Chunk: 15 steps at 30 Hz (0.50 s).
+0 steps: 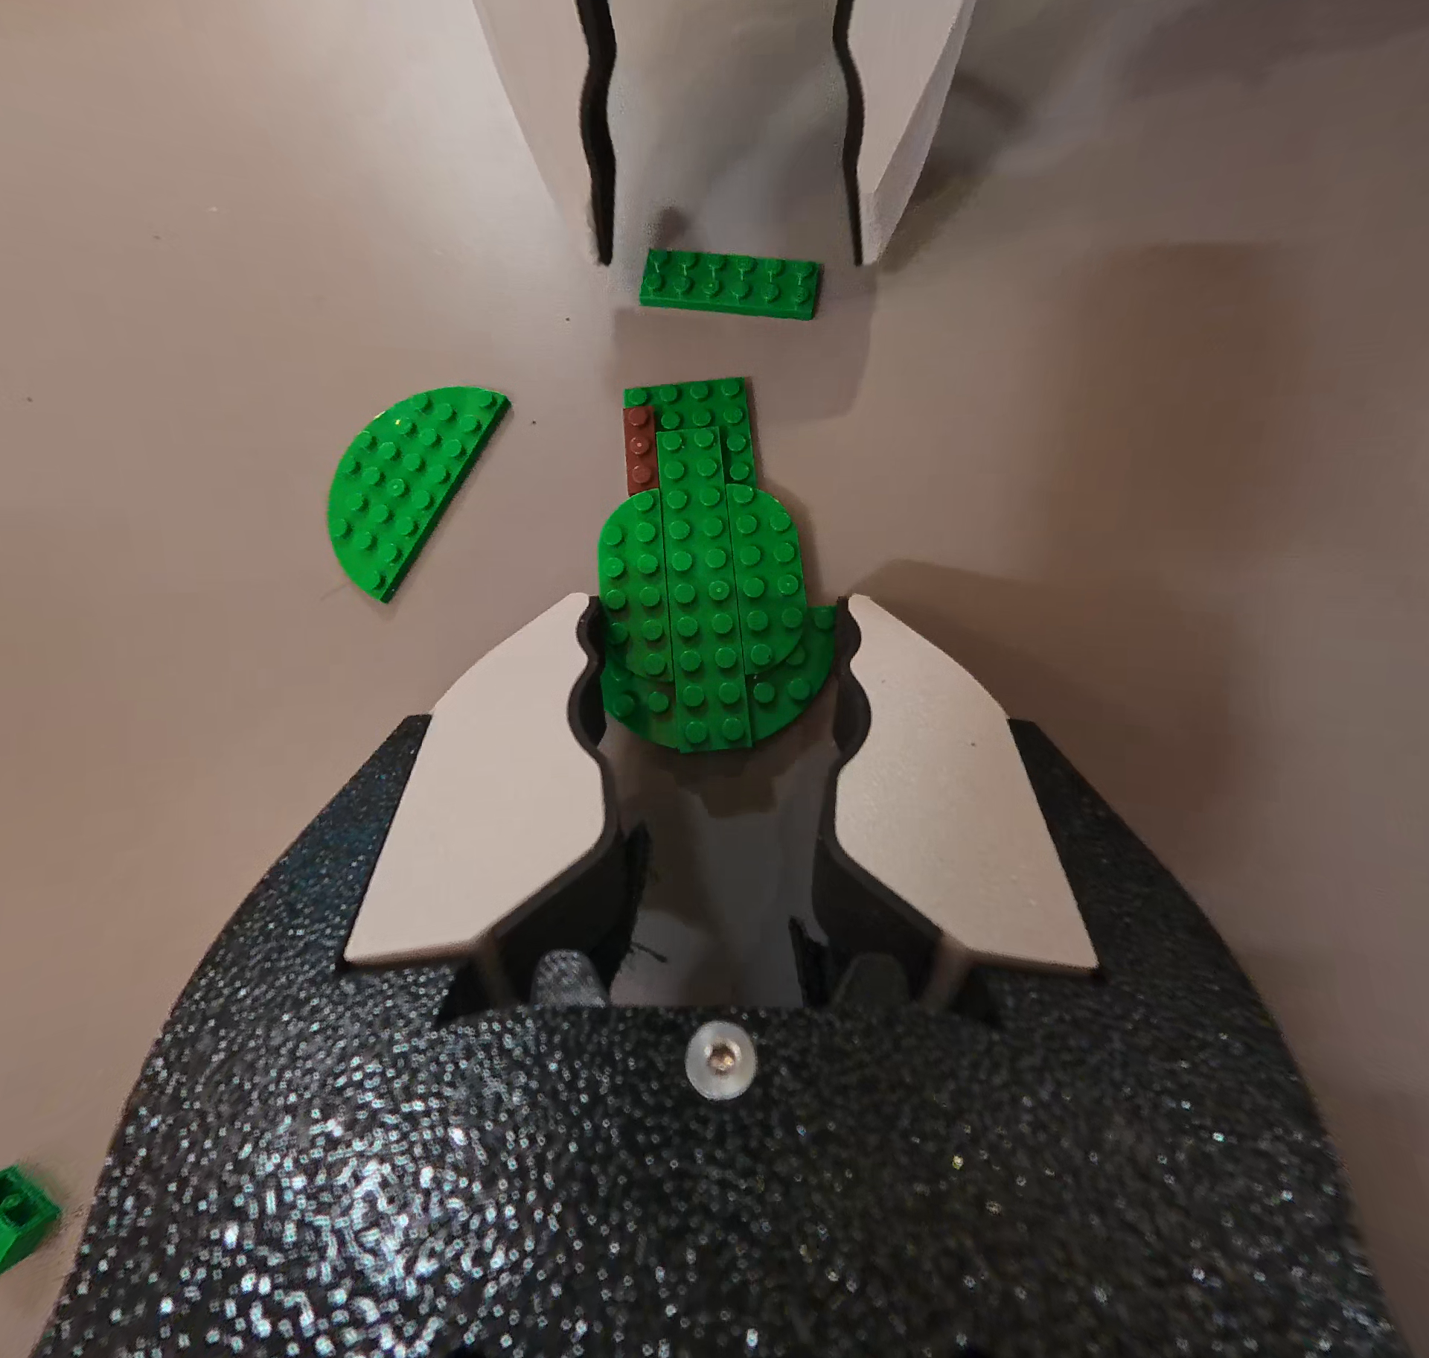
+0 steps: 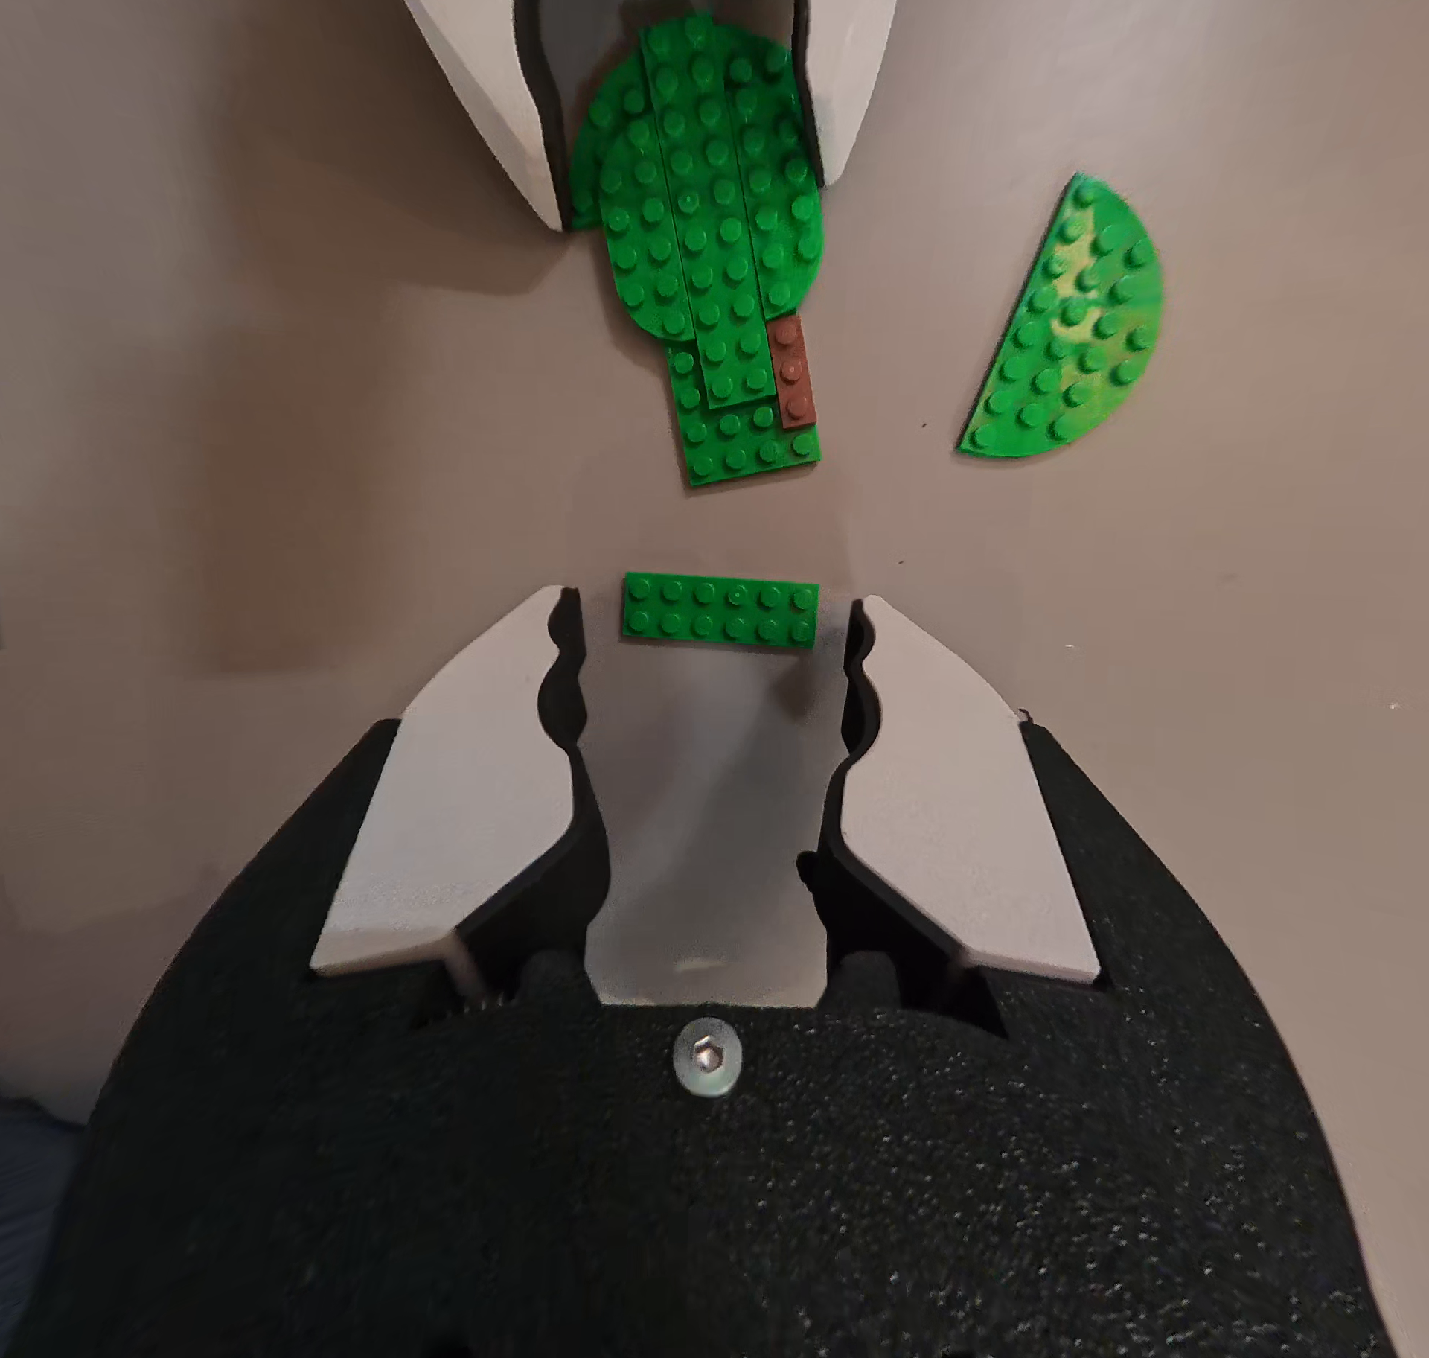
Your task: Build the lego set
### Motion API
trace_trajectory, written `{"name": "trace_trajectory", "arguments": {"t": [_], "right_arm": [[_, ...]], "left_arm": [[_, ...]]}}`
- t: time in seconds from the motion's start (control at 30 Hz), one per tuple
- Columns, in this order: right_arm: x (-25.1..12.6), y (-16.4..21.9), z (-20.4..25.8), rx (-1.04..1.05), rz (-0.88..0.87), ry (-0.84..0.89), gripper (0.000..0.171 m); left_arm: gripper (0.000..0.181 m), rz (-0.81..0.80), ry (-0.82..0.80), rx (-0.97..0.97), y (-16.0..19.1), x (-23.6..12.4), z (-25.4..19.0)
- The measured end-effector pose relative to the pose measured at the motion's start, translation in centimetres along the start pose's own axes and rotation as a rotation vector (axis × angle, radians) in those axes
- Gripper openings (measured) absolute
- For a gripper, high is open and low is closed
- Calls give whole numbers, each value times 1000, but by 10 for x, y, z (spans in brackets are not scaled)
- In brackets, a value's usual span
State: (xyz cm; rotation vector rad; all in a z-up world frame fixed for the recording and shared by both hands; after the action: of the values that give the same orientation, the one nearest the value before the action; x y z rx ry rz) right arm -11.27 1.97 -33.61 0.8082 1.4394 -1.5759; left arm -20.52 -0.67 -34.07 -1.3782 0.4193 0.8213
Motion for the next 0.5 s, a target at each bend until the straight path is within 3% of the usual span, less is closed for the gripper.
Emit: {"name": "trace_trajectory", "arguments": {"t": [0.17, 0.27, 0.5], "right_arm": [[-26, -25, 1, 96, -283, -71, 56], [-34, -41, -6, 316, -434, -138, 57], [-18, -47, -18, 603, -528, -204, 66]], "left_arm": [[56, -3, -58, 52, -2, -1, 6], [56, -22, -130, 106, -6, -4, 12], [56, -149, -285, 197, -25, -18, 25]]}}
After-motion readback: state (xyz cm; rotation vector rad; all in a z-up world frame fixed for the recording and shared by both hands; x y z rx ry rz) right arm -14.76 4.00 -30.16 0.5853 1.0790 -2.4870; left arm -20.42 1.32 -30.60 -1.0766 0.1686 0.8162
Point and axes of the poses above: each gripper's, where its closed fingertips meet, x out along the fingers, y out of its underside, z = x × y across the jaws, the point moved 1 cm from there along -x, back along the fingers, and after that the axes turned 9 degrees about x, right-handed, at the moved point
